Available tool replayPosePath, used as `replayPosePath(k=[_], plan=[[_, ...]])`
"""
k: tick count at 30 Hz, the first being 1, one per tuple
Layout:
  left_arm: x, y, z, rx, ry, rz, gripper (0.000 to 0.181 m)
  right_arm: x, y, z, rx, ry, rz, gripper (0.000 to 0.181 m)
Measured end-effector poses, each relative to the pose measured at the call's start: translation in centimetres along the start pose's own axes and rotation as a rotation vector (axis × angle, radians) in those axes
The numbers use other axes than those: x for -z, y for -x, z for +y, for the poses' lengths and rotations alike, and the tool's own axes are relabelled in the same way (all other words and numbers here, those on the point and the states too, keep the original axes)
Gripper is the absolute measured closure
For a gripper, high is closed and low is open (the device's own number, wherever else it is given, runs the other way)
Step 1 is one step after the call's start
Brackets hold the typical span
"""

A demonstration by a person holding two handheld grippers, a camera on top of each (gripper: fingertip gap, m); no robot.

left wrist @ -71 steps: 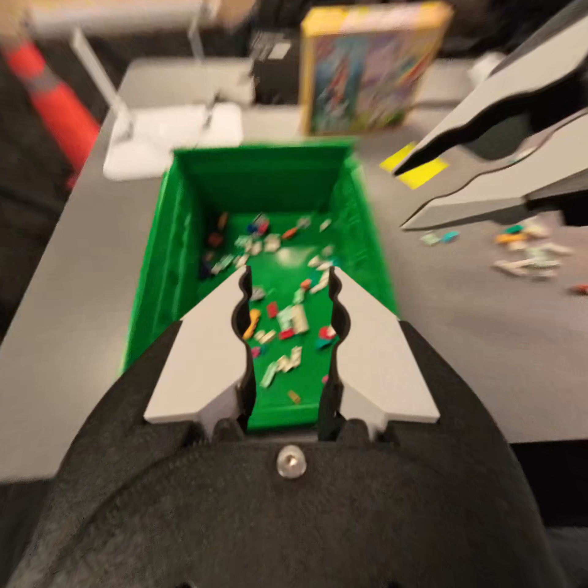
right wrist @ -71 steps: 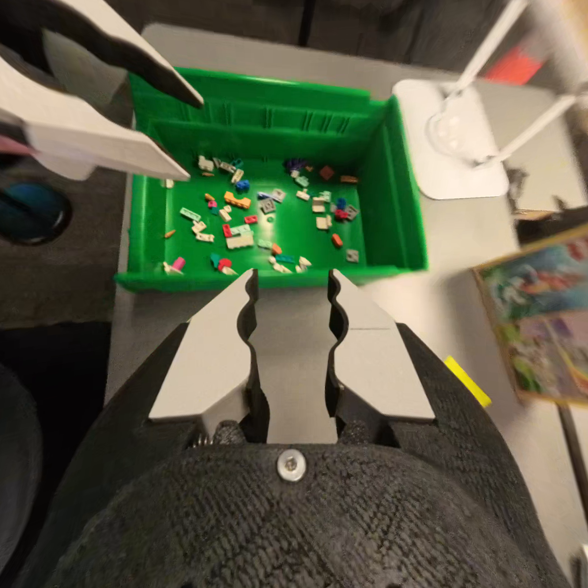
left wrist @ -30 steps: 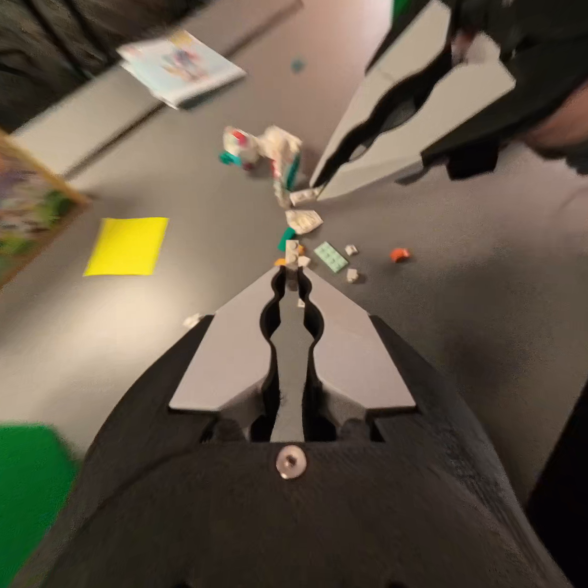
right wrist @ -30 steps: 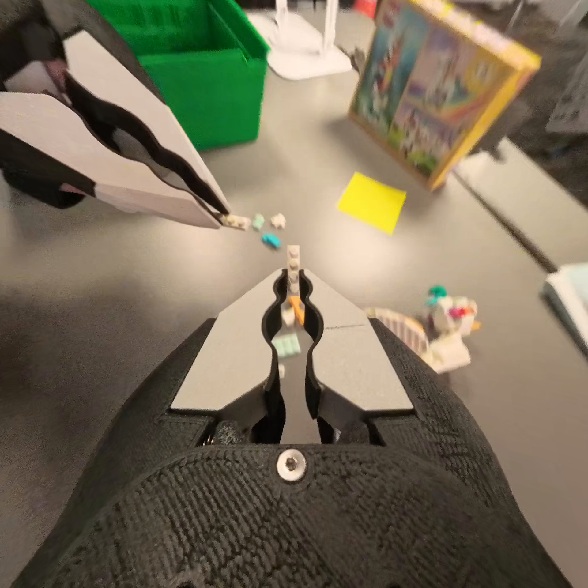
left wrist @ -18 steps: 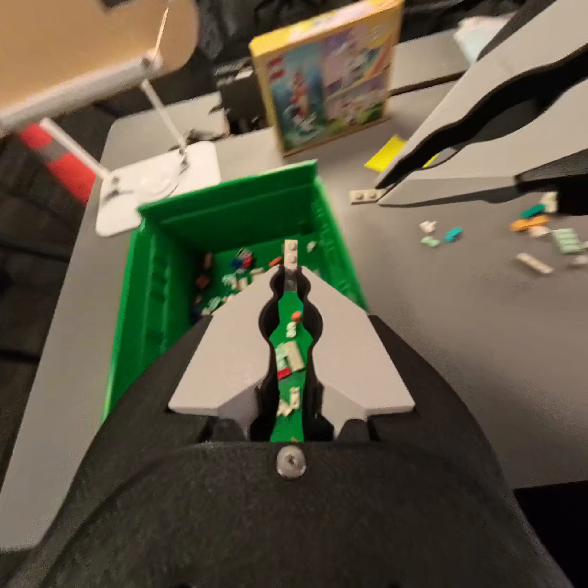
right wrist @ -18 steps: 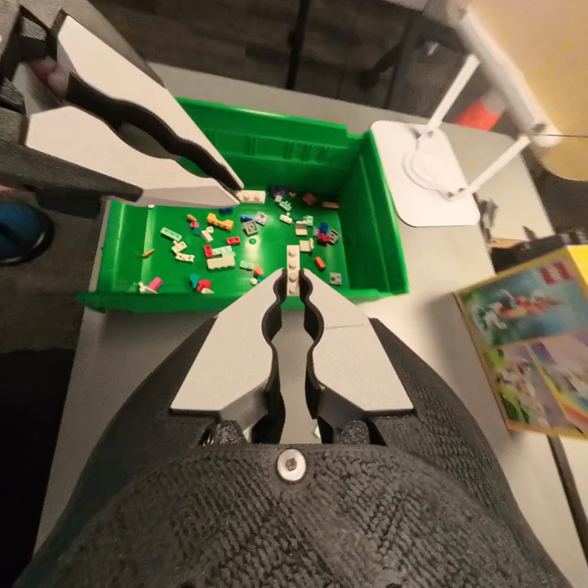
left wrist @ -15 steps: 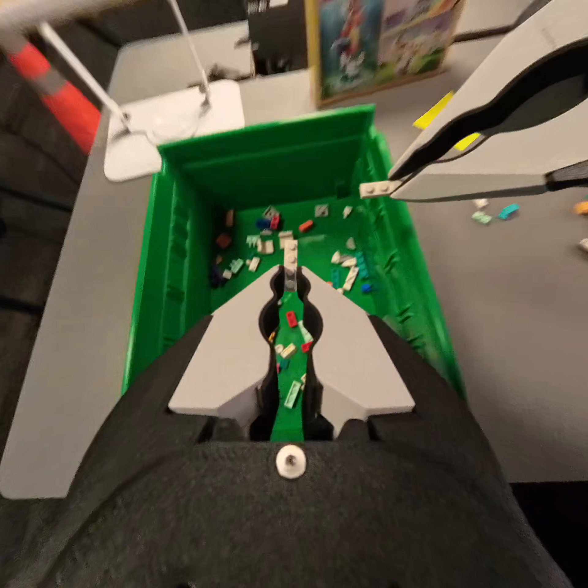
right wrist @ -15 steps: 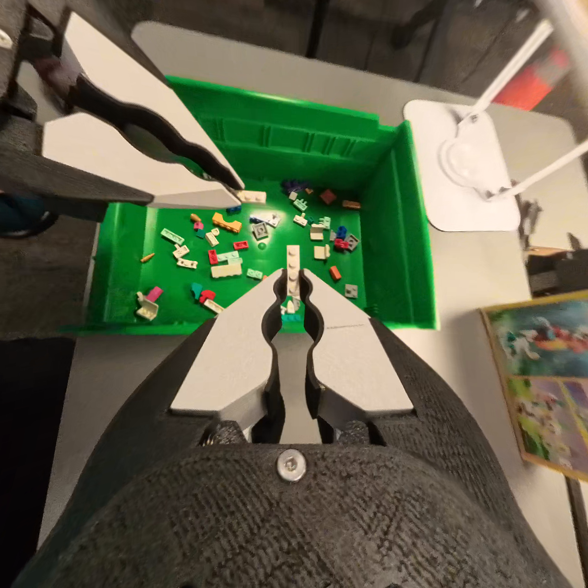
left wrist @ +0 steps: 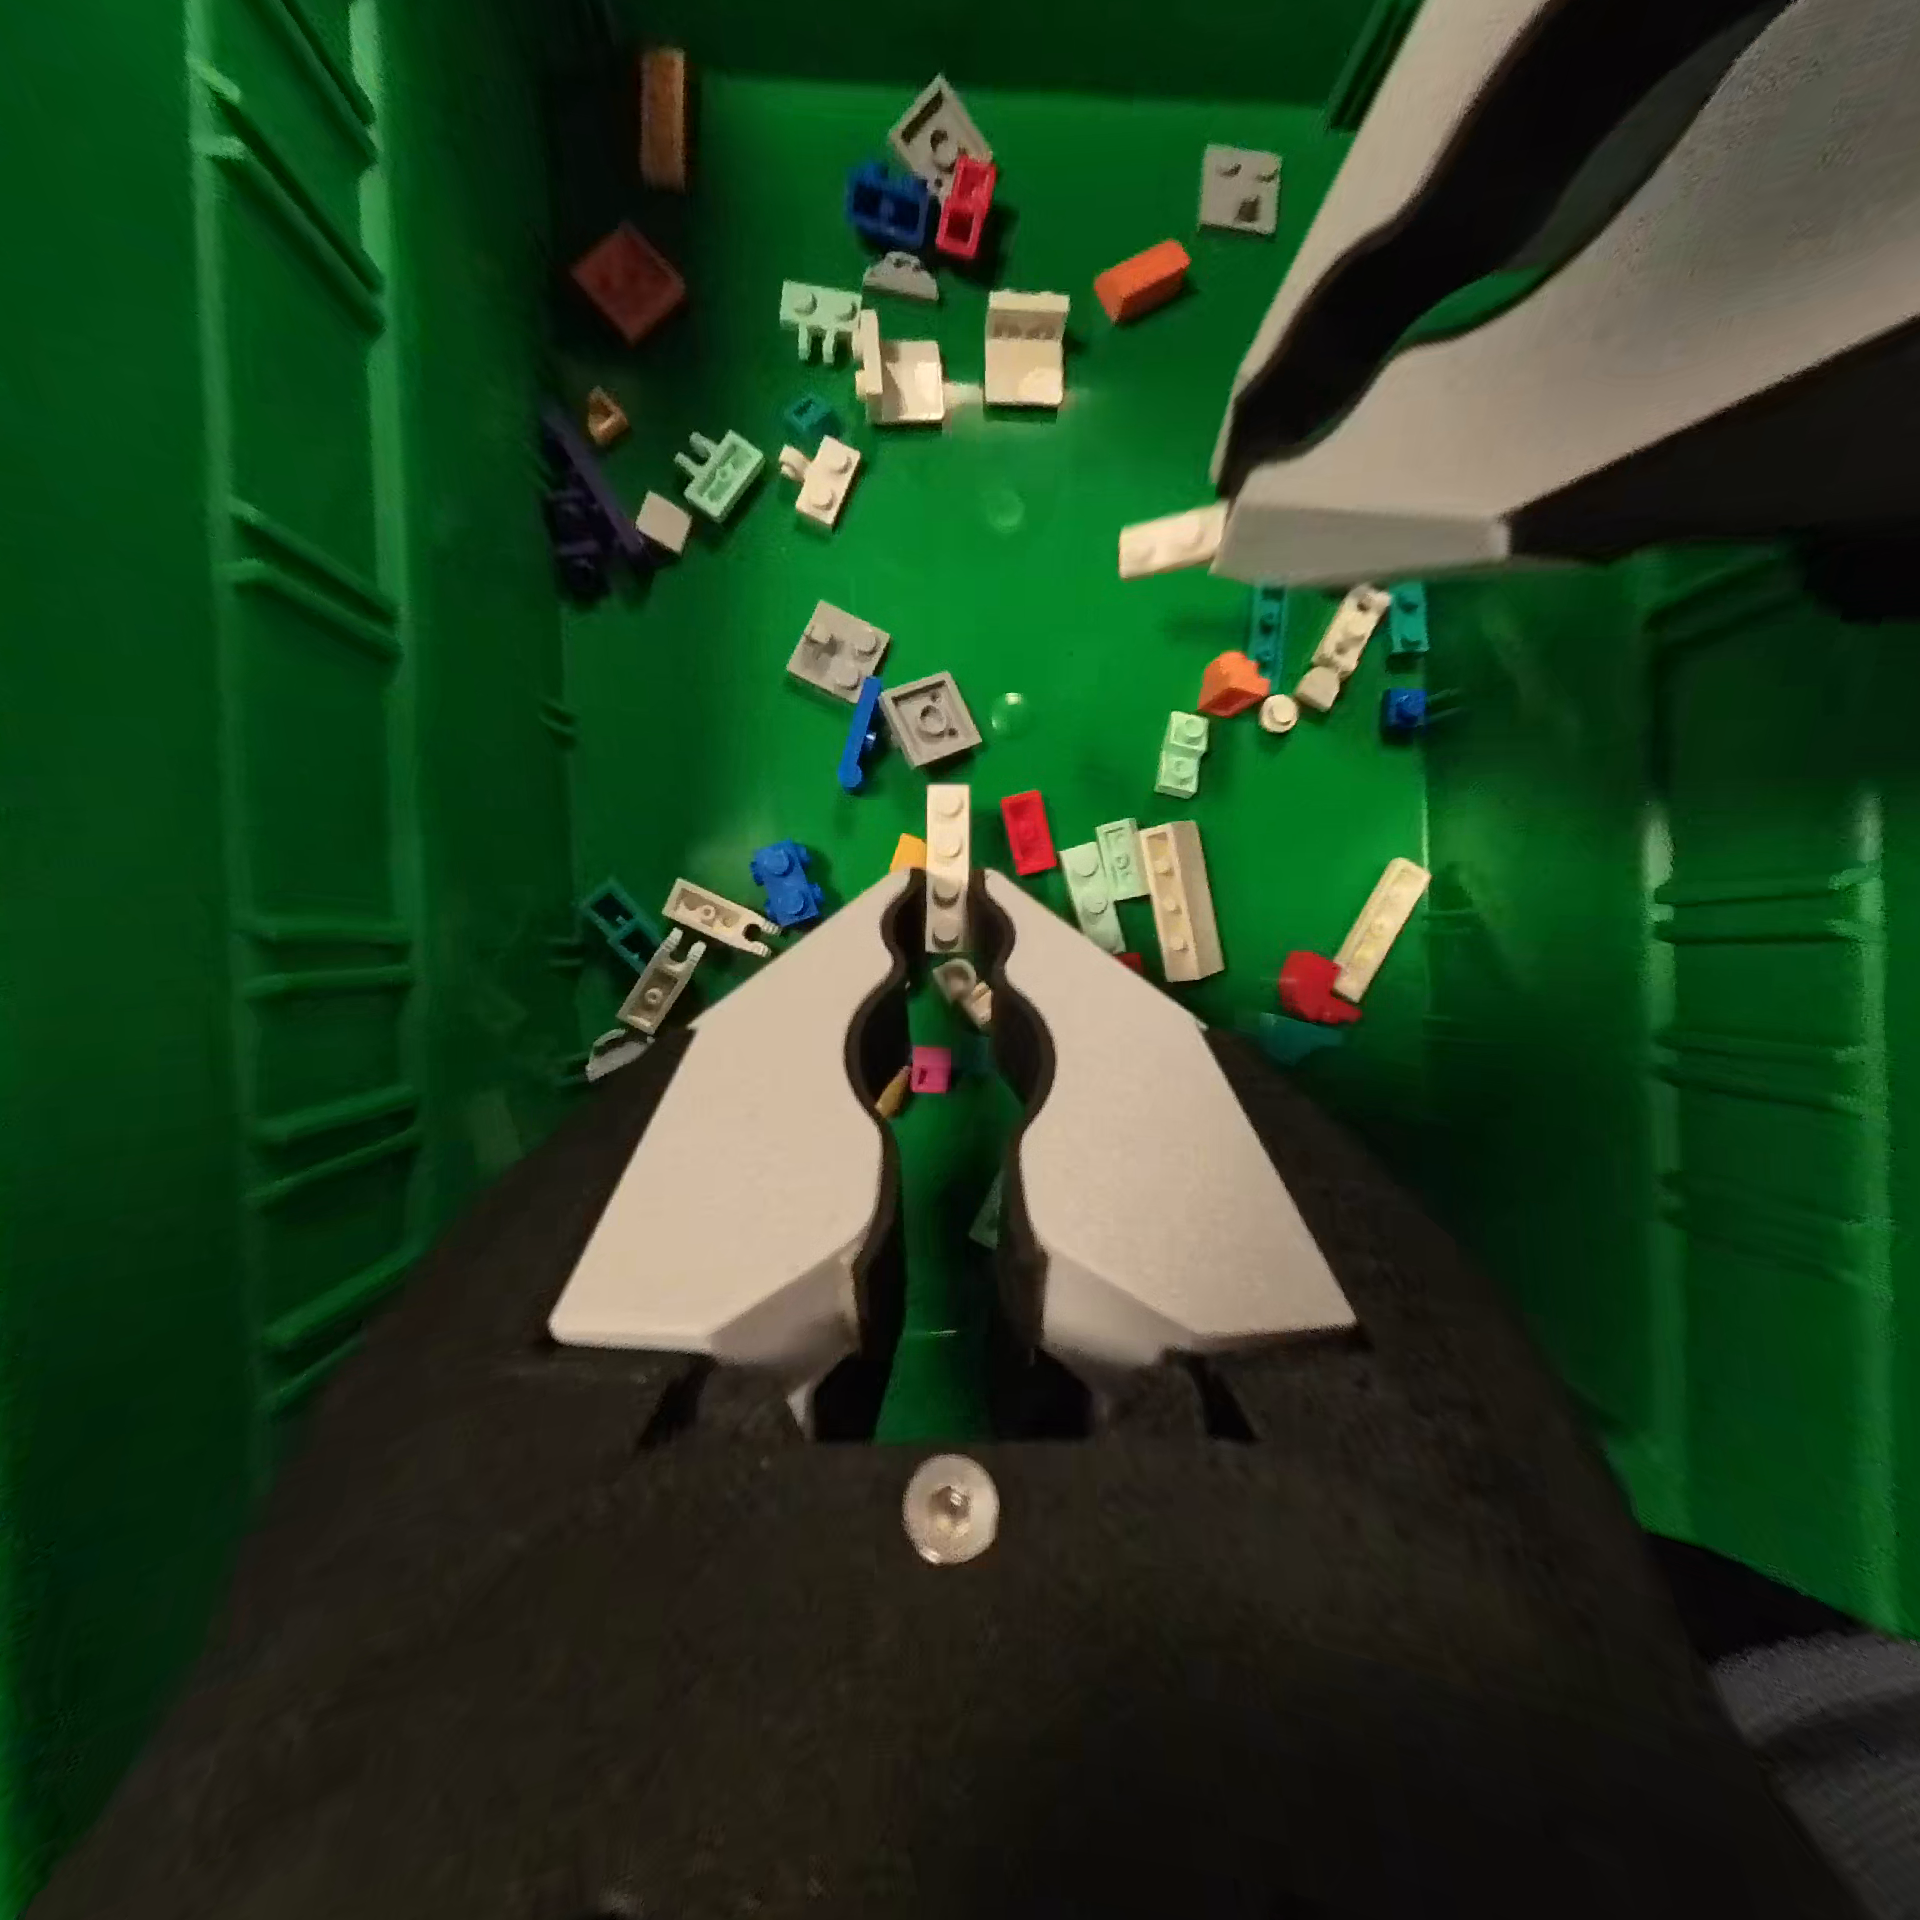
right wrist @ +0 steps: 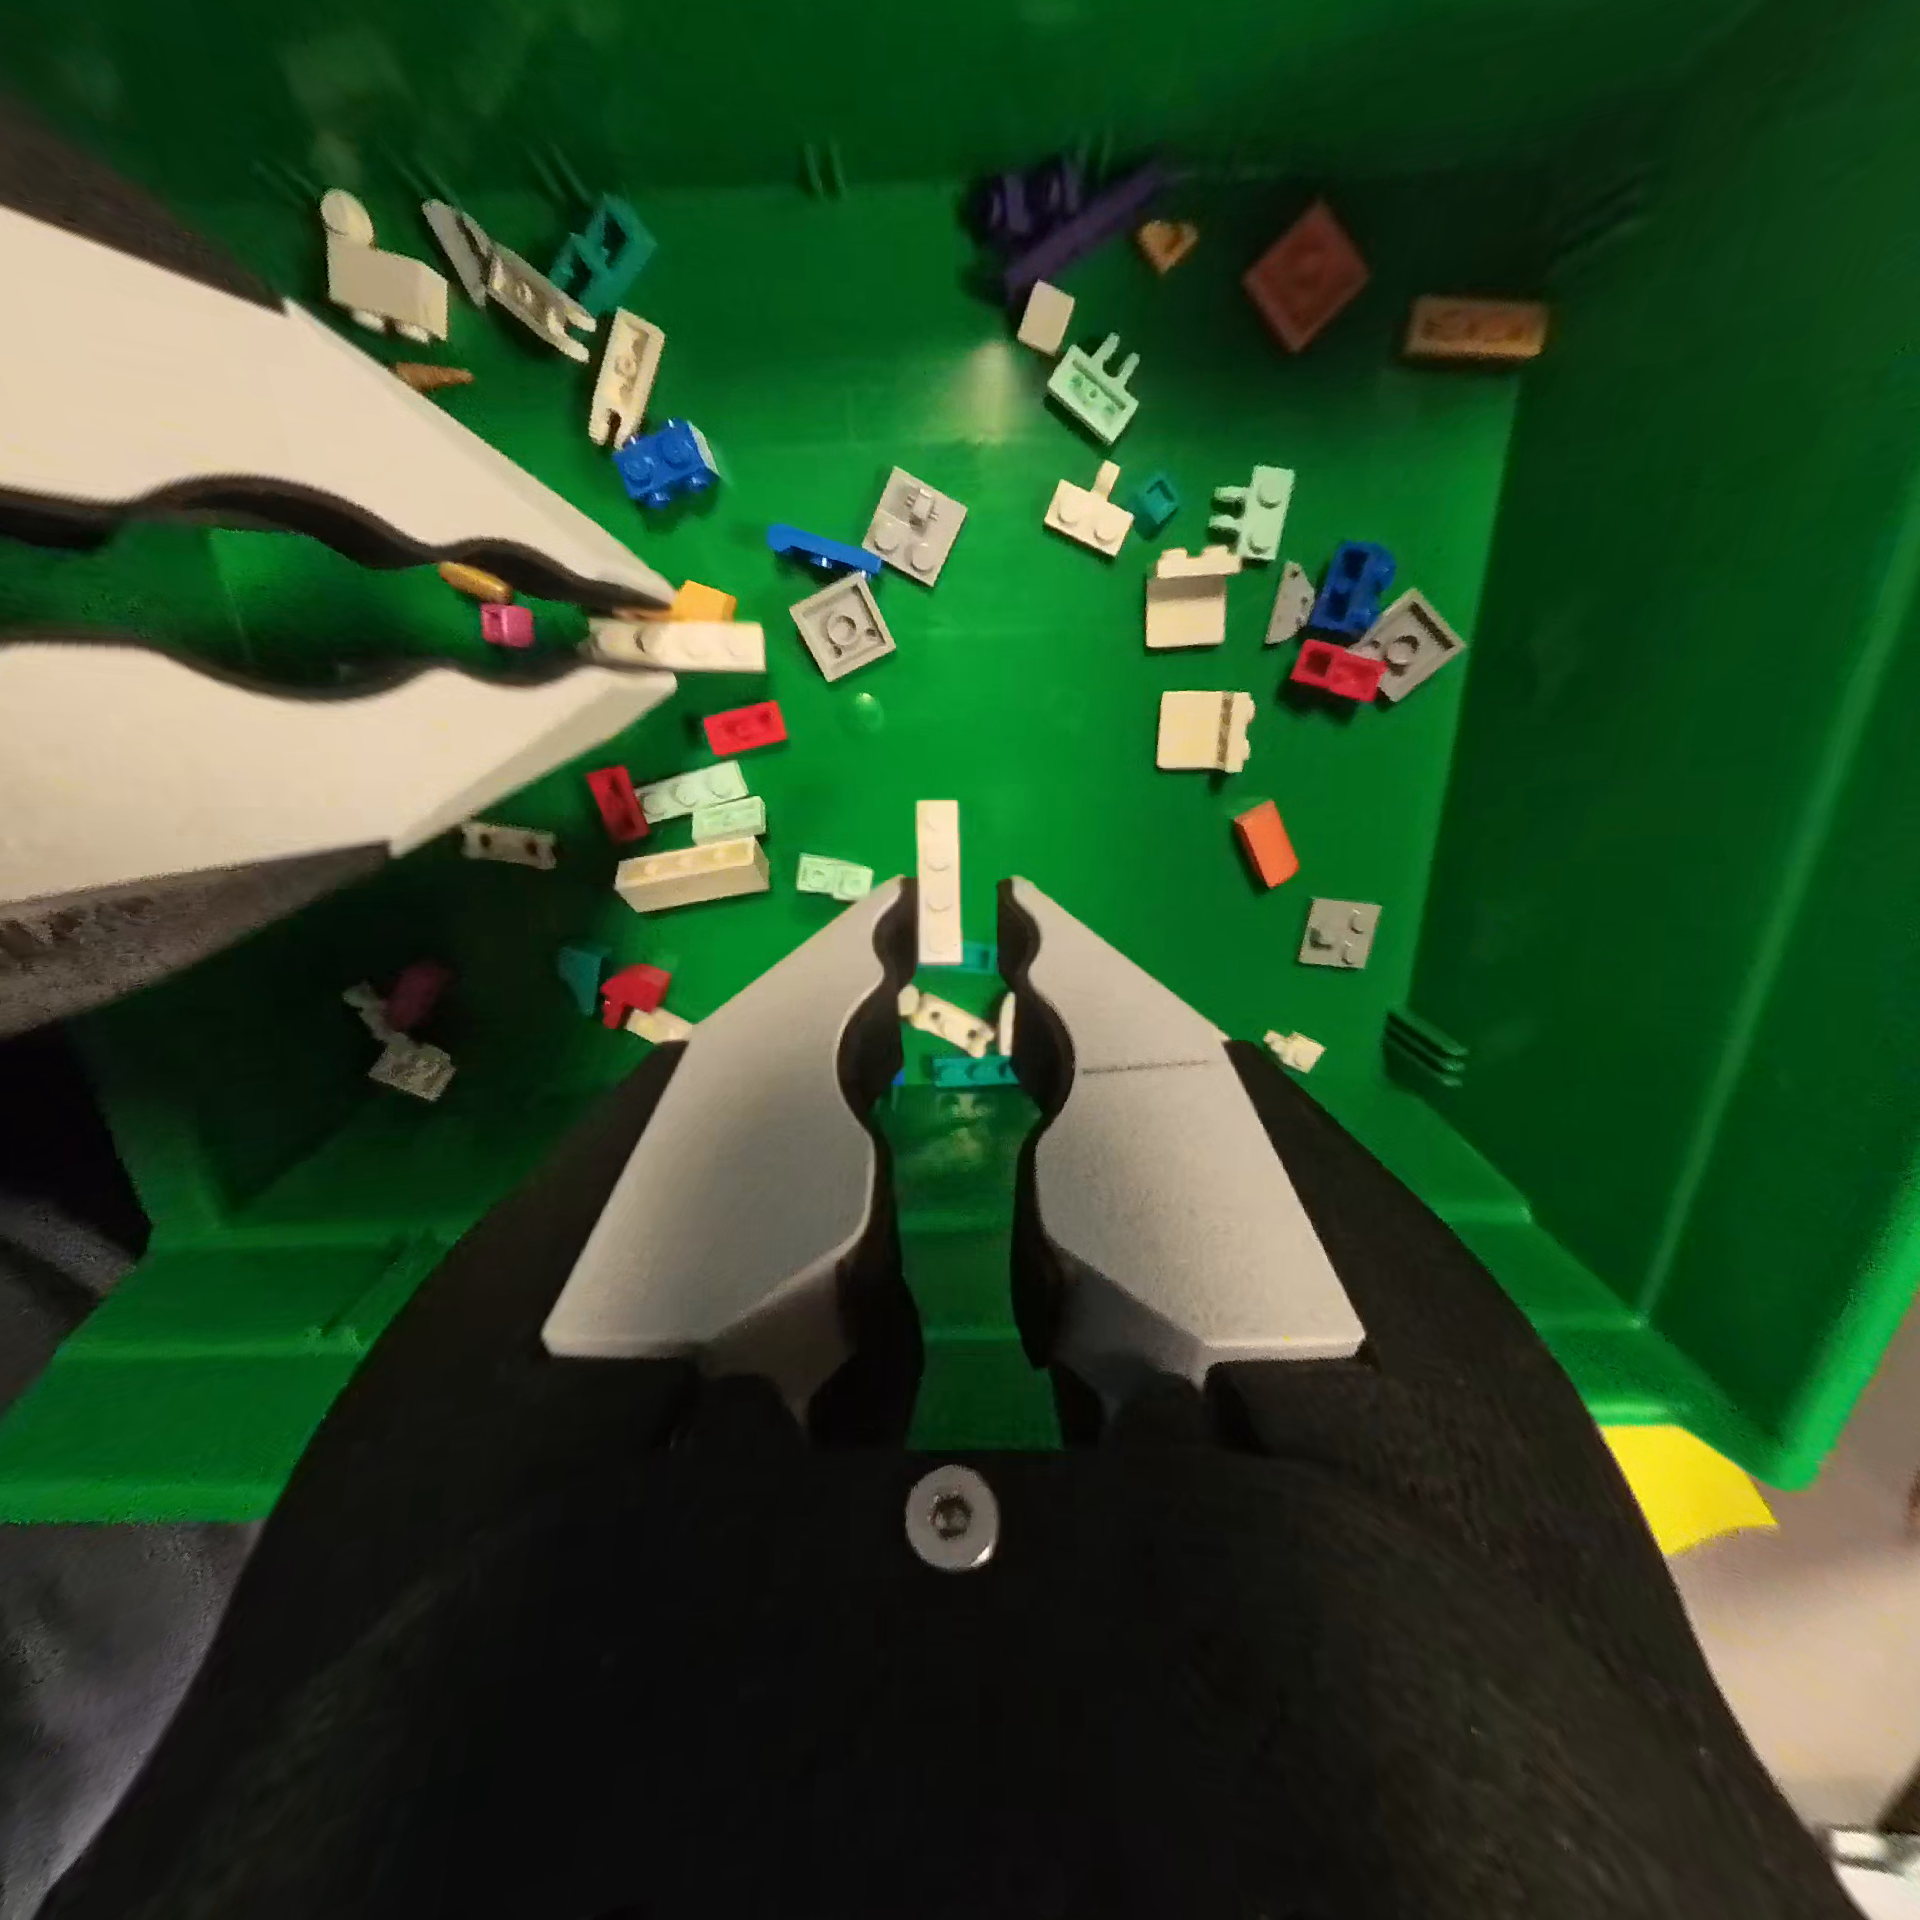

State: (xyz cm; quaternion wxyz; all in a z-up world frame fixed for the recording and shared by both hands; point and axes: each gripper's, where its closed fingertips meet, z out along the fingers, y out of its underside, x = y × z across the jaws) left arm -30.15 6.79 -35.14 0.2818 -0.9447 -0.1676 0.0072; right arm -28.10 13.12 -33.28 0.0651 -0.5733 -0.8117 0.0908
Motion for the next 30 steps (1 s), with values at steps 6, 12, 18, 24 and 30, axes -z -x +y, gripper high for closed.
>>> replayPosePath(k=[6,12,18,24,30], plan=[[-0.4,-0.3,0.2,0.020,0.014,0.016,0.160,-0.6,-0.1,-0.2,-0.019,0.002,0.005,0.162],[2.3,-0.1,-1.3,0.008,-0.081,-0.054,0.158,3.9,0.1,-0.1,-0.019,-0.161,0.038,0.158],[12.3,-7.0,-6.6,-0.152,-0.478,0.051,0.156,16.0,0.6,7.0,-0.026,-0.534,0.185,0.157],[14.9,-22.7,-7.1,-0.484,-0.590,0.414,0.154,19.8,0.1,20.3,-0.137,-0.675,0.357,0.156],[5.2,-32.3,-4.4,-0.727,-0.386,0.586,0.147,13.8,0.2,30.5,-0.267,-0.664,0.343,0.141]])
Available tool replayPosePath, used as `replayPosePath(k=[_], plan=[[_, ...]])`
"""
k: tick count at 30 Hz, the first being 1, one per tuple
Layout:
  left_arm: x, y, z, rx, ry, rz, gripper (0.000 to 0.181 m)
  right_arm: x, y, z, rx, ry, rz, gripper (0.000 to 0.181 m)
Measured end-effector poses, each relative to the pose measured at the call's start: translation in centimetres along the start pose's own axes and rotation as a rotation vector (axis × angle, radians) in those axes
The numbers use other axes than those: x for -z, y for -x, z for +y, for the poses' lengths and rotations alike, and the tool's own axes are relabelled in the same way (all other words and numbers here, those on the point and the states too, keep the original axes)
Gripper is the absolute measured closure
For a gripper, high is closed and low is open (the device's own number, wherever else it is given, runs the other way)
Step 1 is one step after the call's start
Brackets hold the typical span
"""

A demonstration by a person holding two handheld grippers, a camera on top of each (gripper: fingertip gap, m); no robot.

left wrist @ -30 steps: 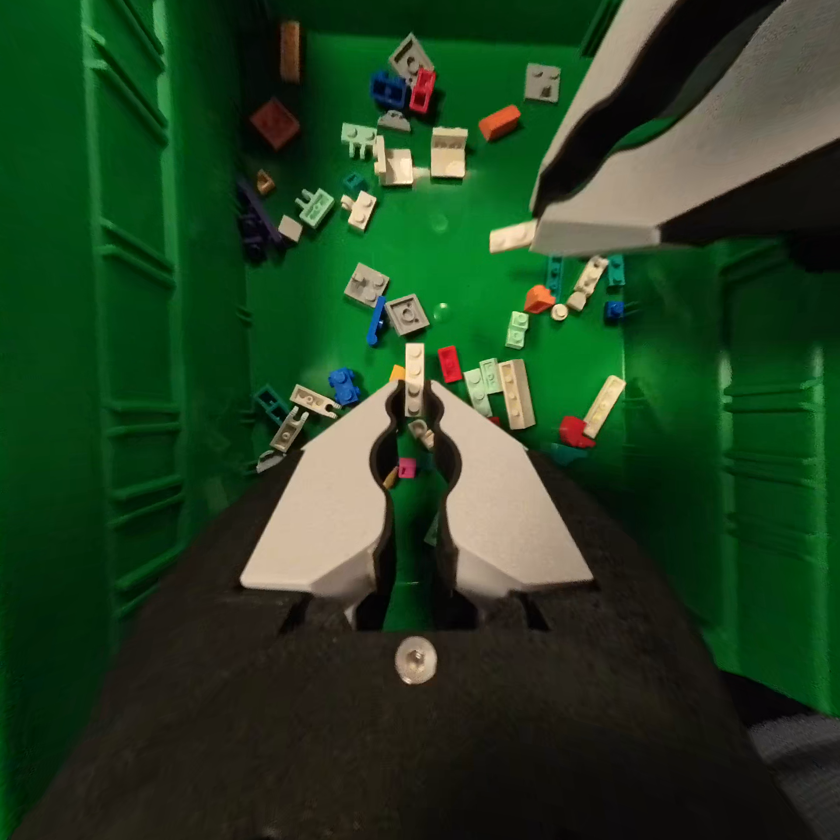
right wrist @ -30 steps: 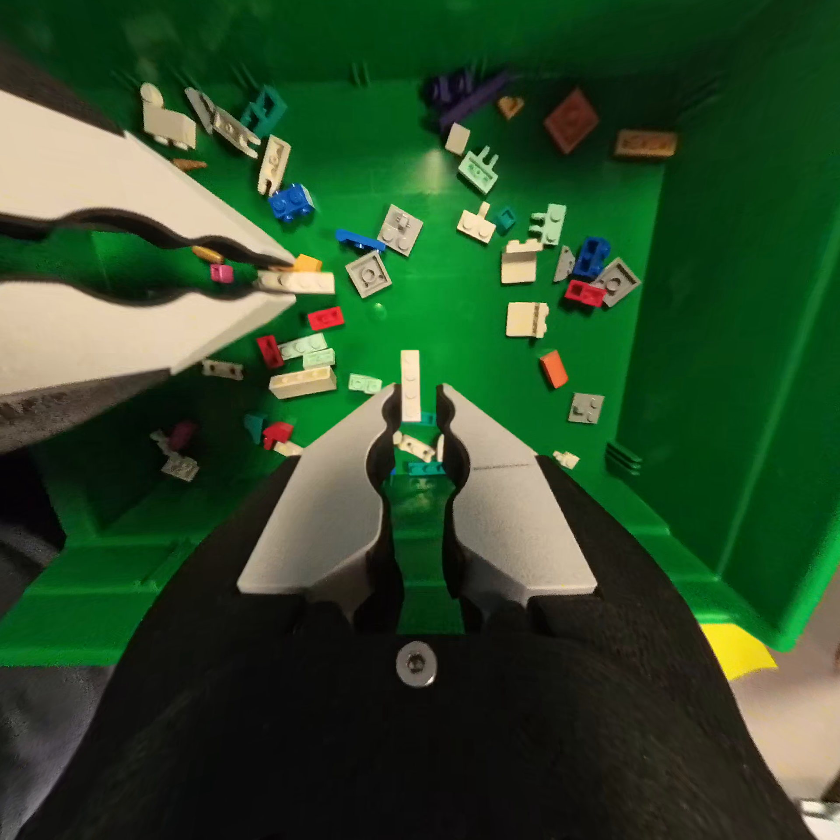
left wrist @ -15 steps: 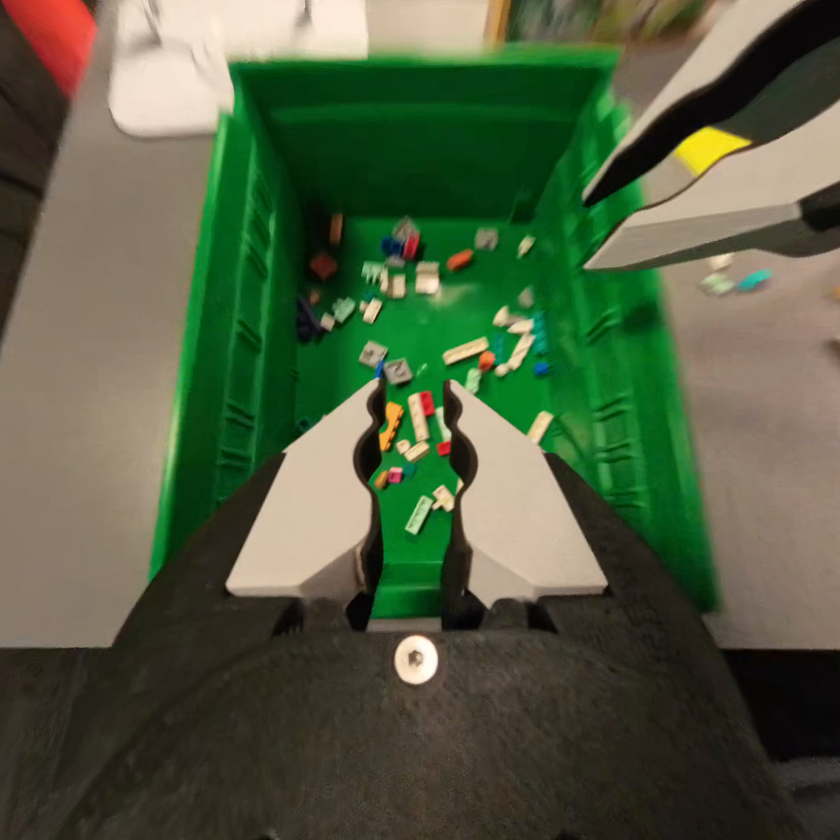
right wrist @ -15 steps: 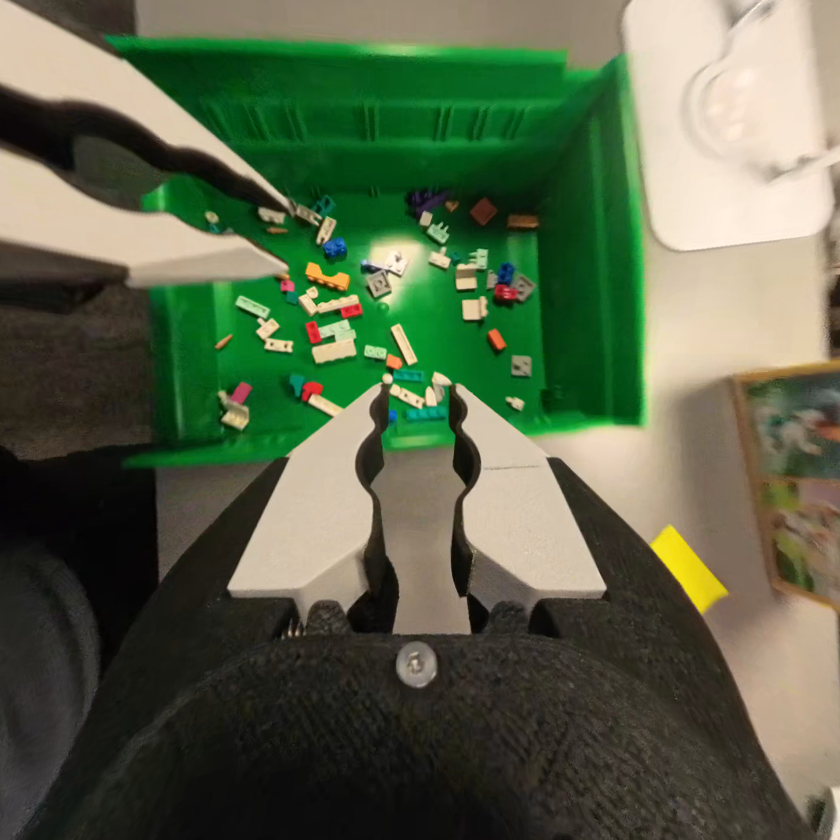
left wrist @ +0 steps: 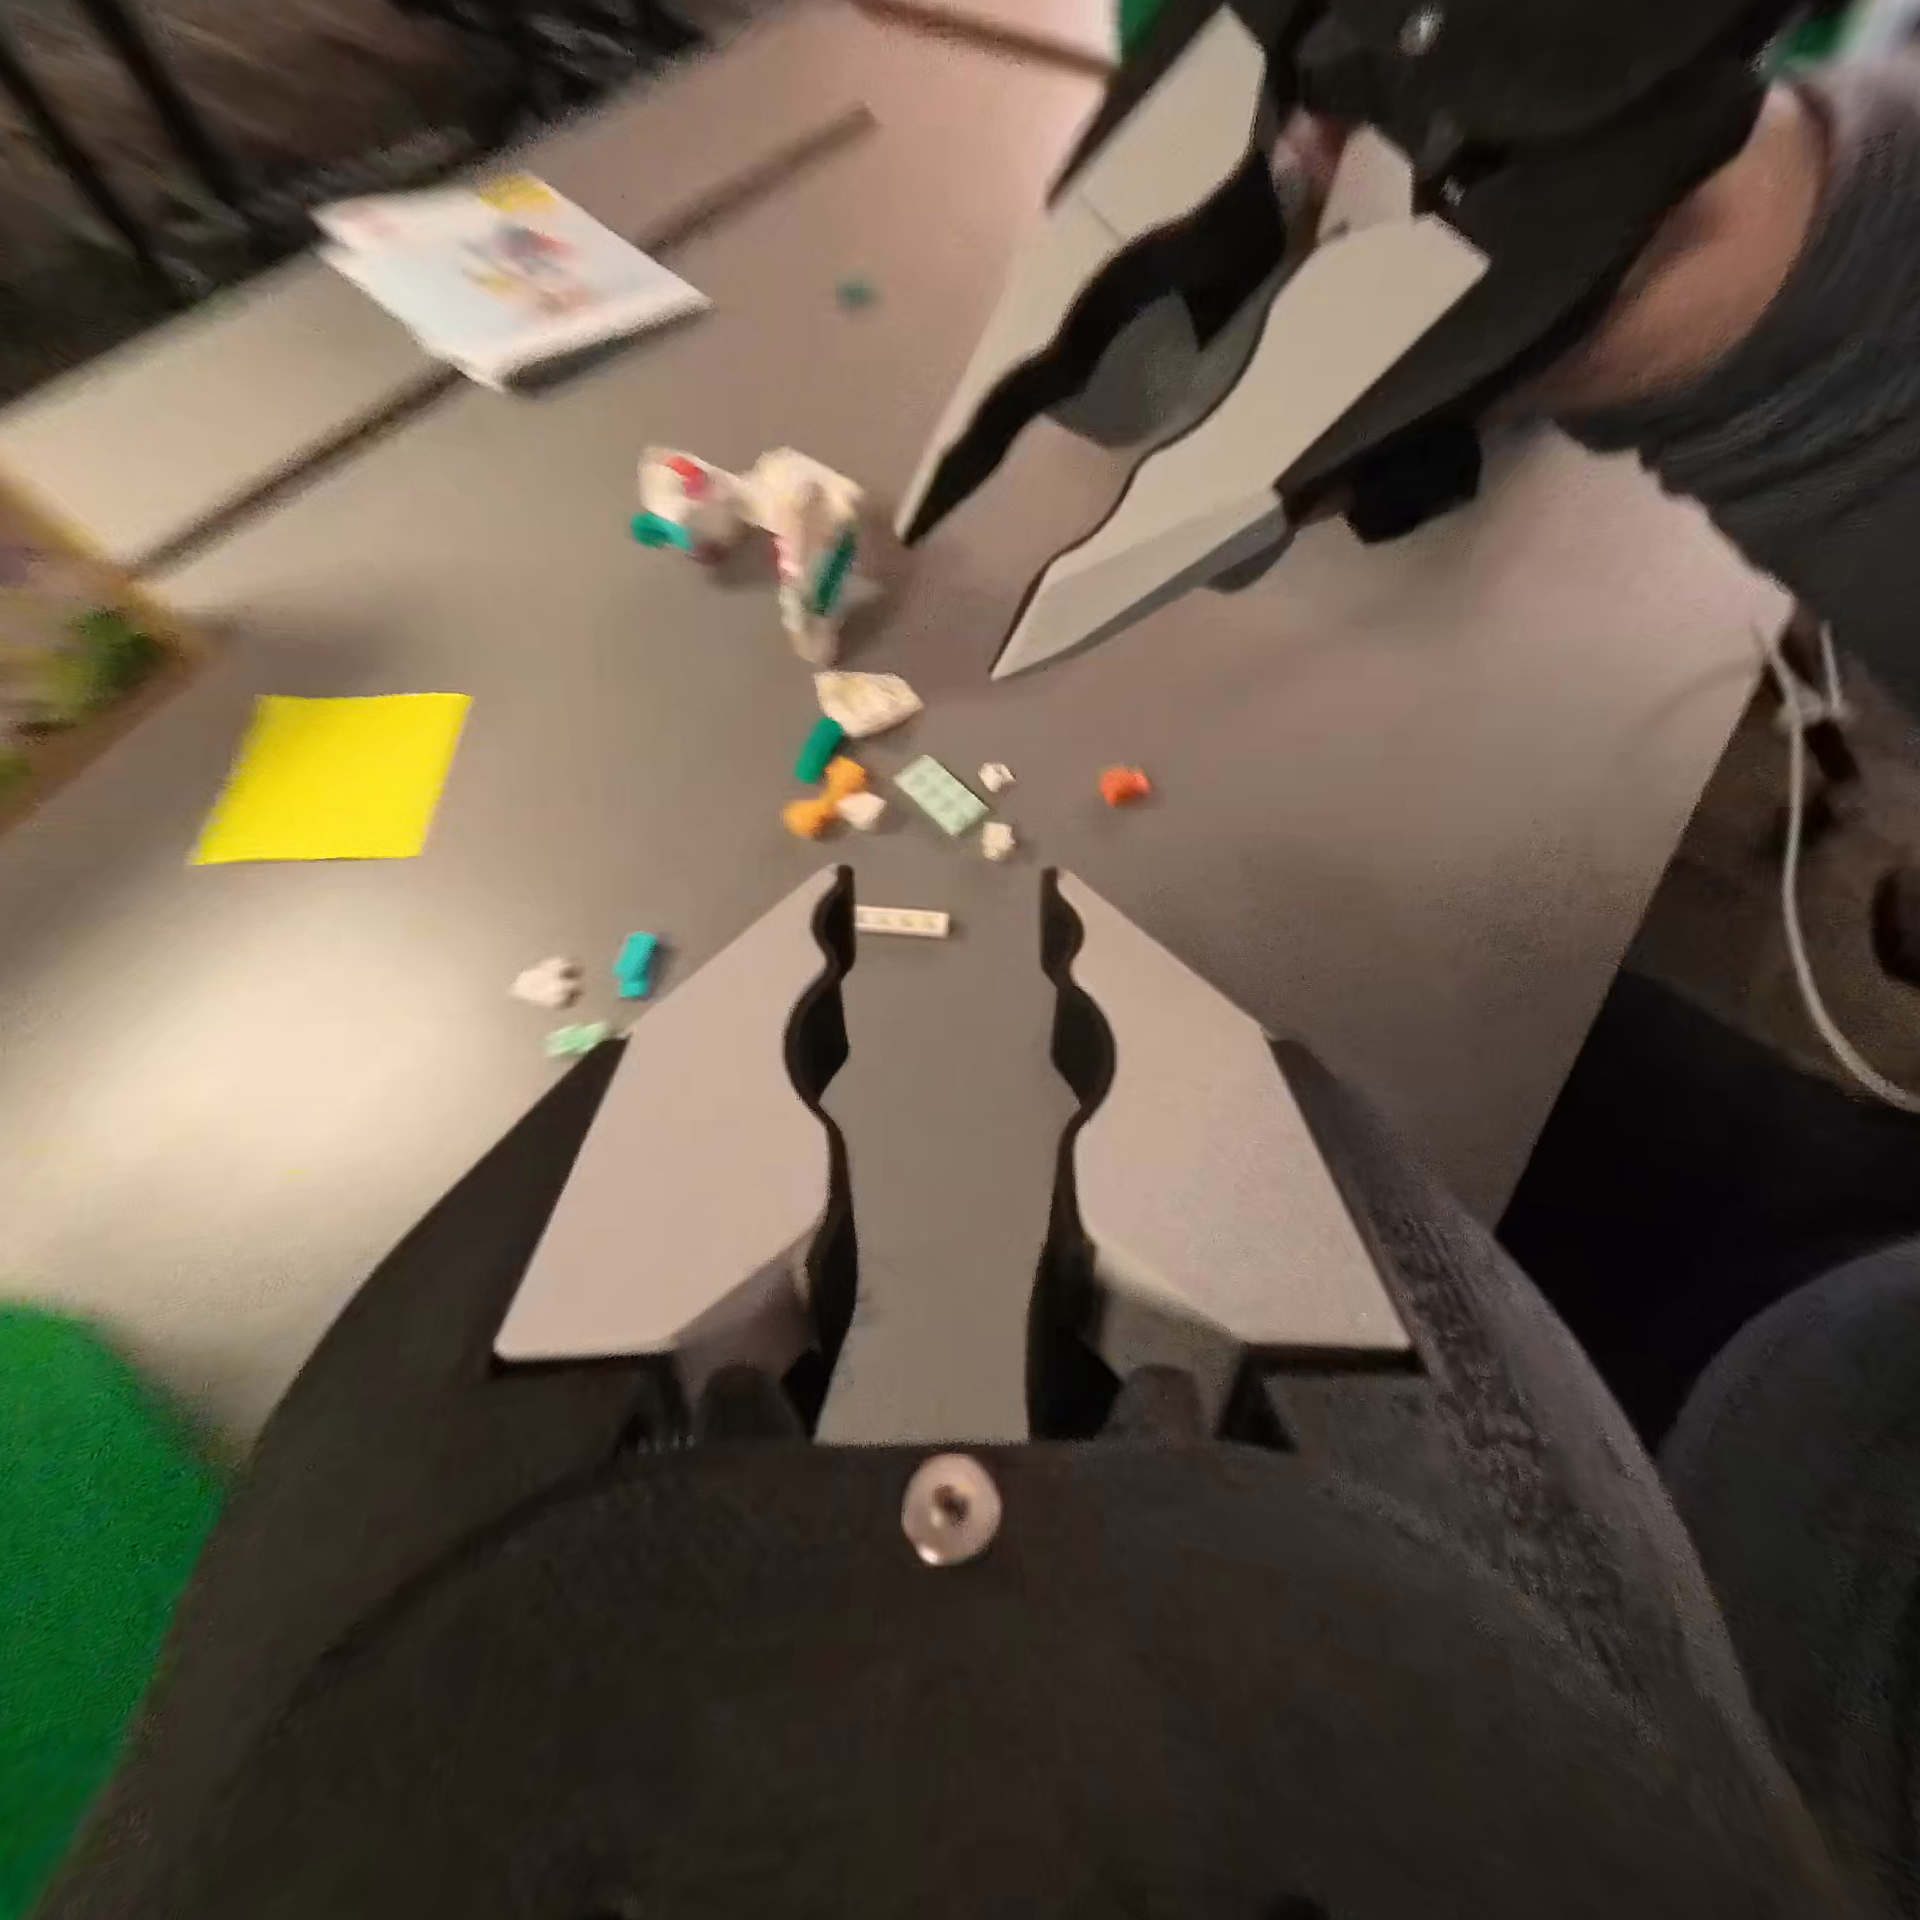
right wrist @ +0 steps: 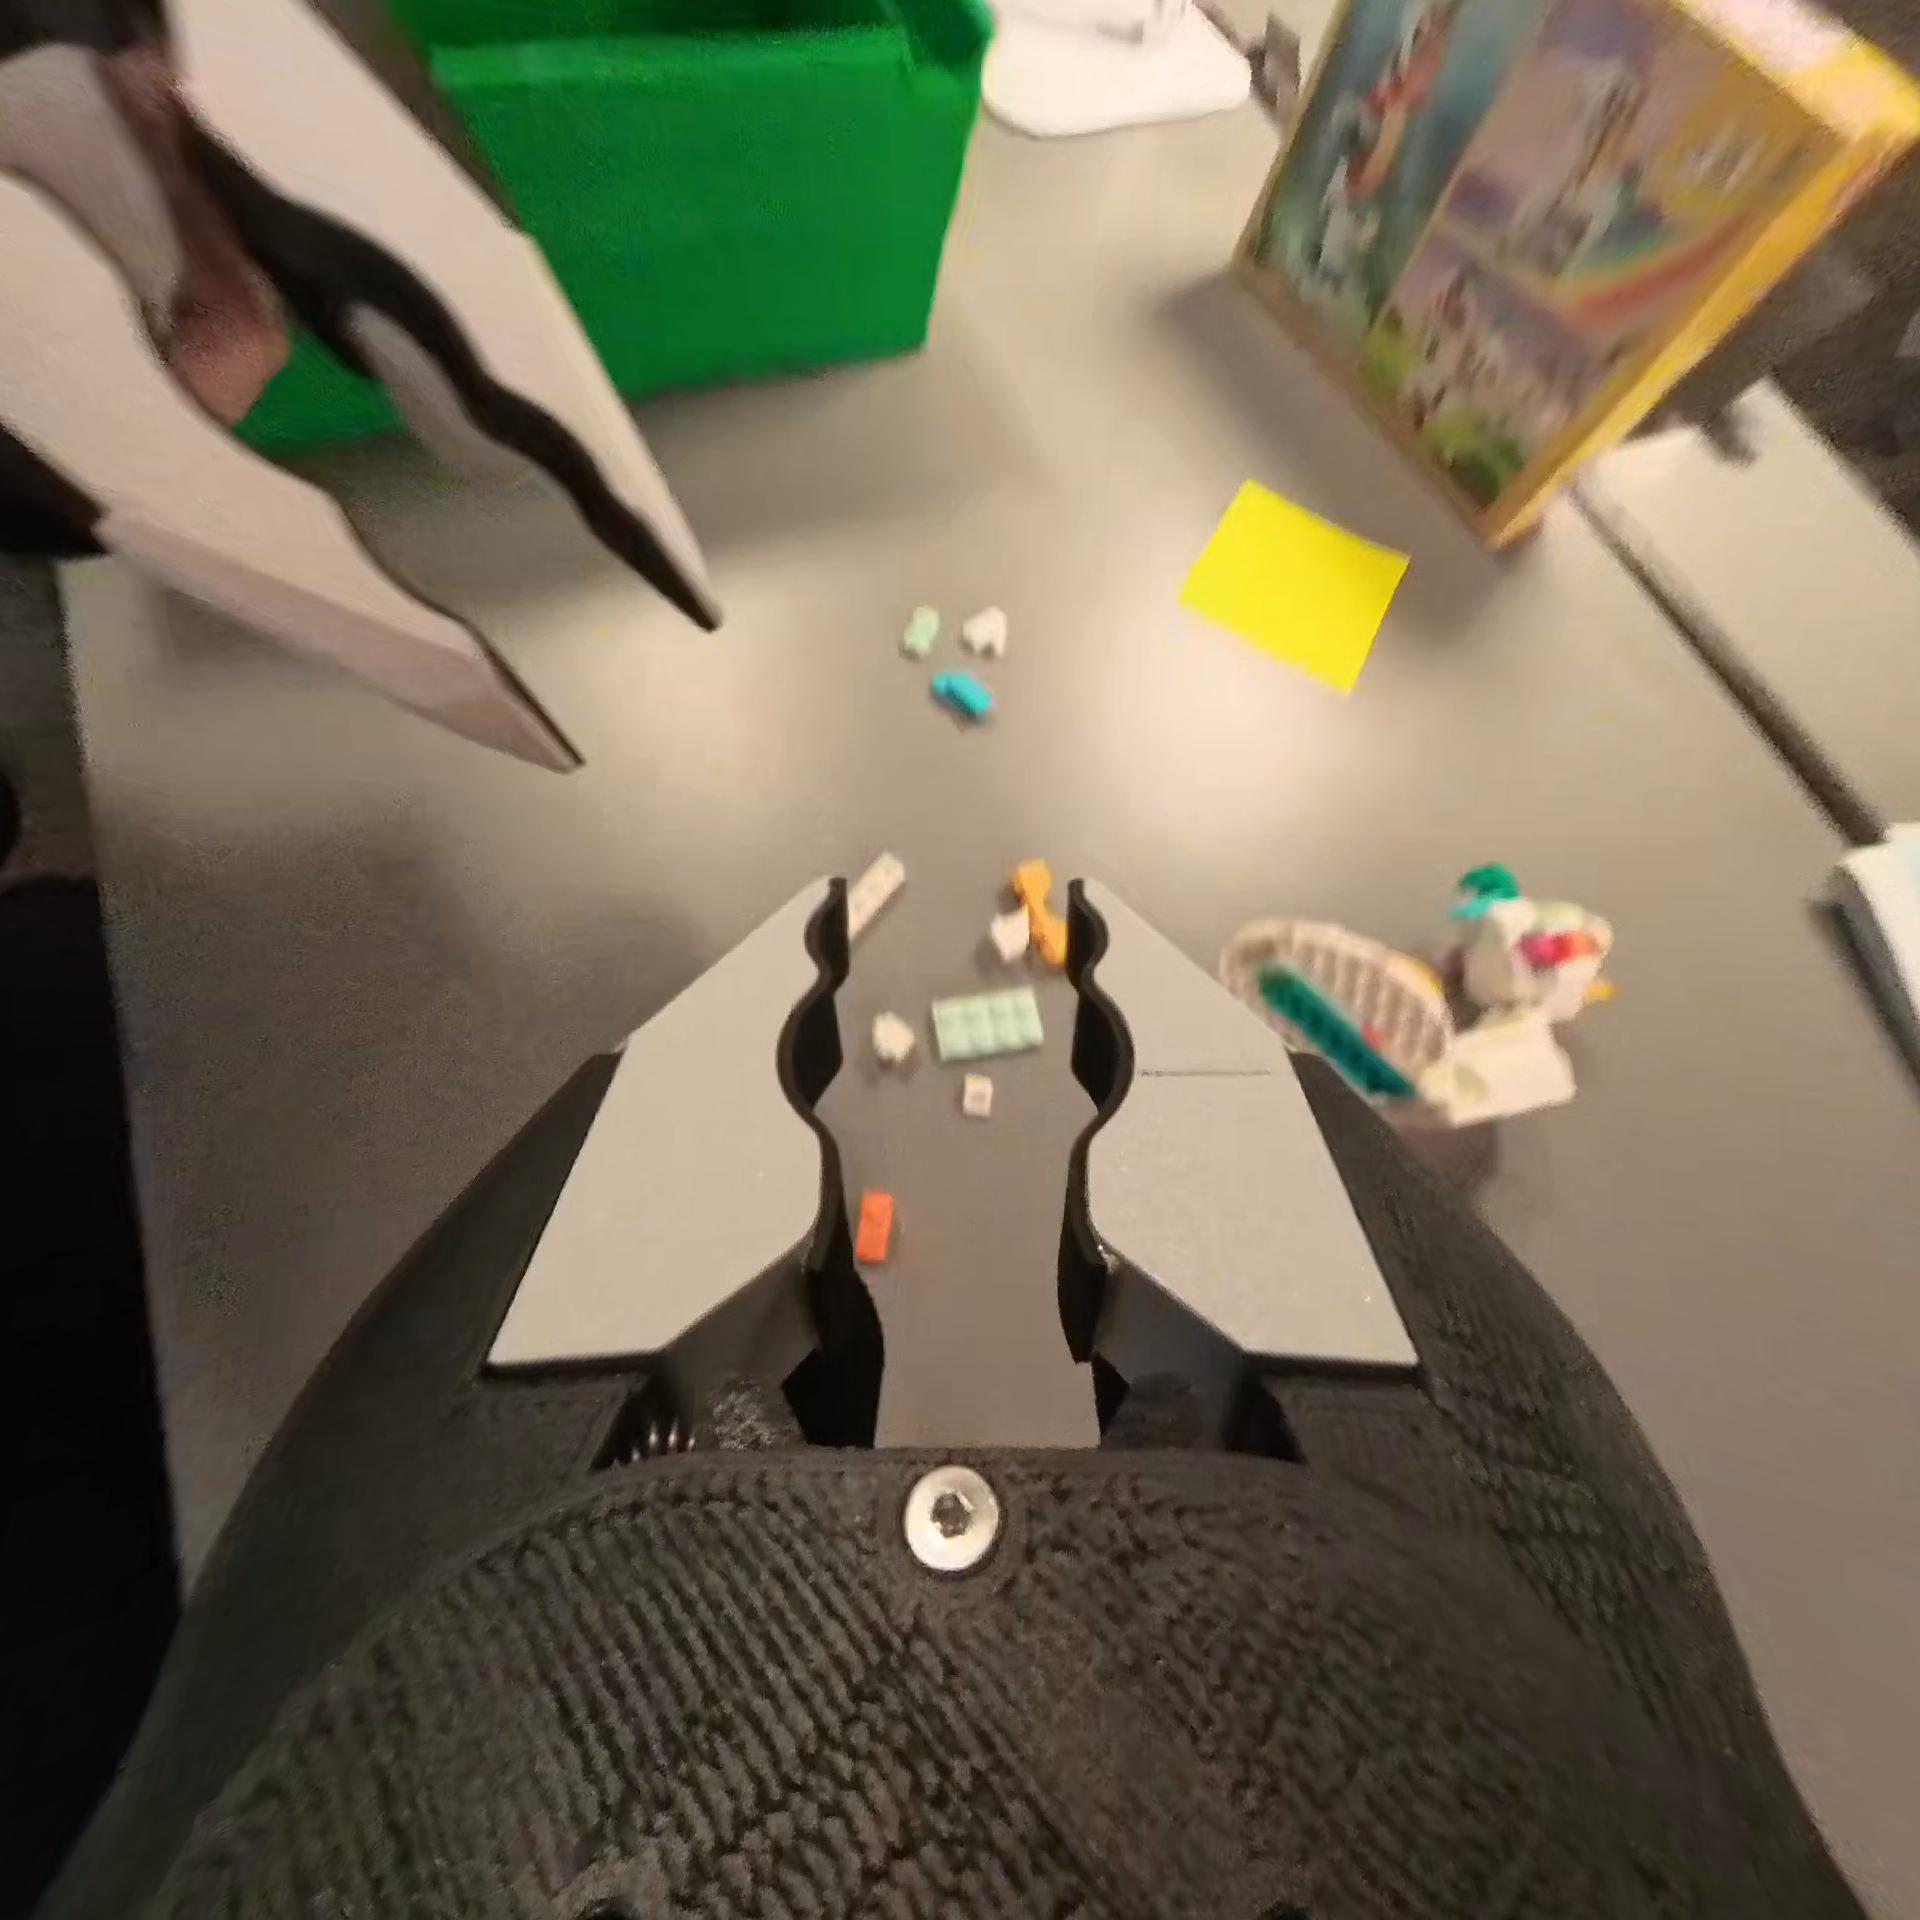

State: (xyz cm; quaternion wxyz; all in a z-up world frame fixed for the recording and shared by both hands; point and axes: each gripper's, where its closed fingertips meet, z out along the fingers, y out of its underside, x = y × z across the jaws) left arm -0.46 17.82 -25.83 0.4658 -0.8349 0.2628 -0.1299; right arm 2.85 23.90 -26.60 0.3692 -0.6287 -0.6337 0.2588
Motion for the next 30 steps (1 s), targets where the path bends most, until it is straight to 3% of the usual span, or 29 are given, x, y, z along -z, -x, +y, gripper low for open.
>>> replayPosePath(k=[5,12,15,21,24,30], plan=[[-7.8,2.0,3.6,-0.079,0.122,0.097,0.140,-2.1,-1.0,6.6,-0.080,0.021,-0.078,0.138],[-12.6,3.8,3.2,-0.087,0.123,0.215,0.140,-5.2,-1.5,8.3,-0.058,0.034,-0.192,0.134],[-13.3,3.5,4.2,-0.116,0.209,0.308,0.139,-5.8,-1.1,8.4,-0.035,0.043,-0.238,0.131],[-13.8,3.6,4.5,-0.201,0.268,0.310,0.147,-6.0,-1.2,8.4,0.004,0.061,-0.242,0.144],[-13.7,3.0,4.6,-0.230,0.268,0.327,0.163,-6.1,-0.9,8.3,0.016,0.062,-0.244,0.151],[-13.5,2.9,4.7,-0.202,0.232,0.320,0.163,-6.0,-0.9,8.4,0.000,0.055,-0.237,0.151]])
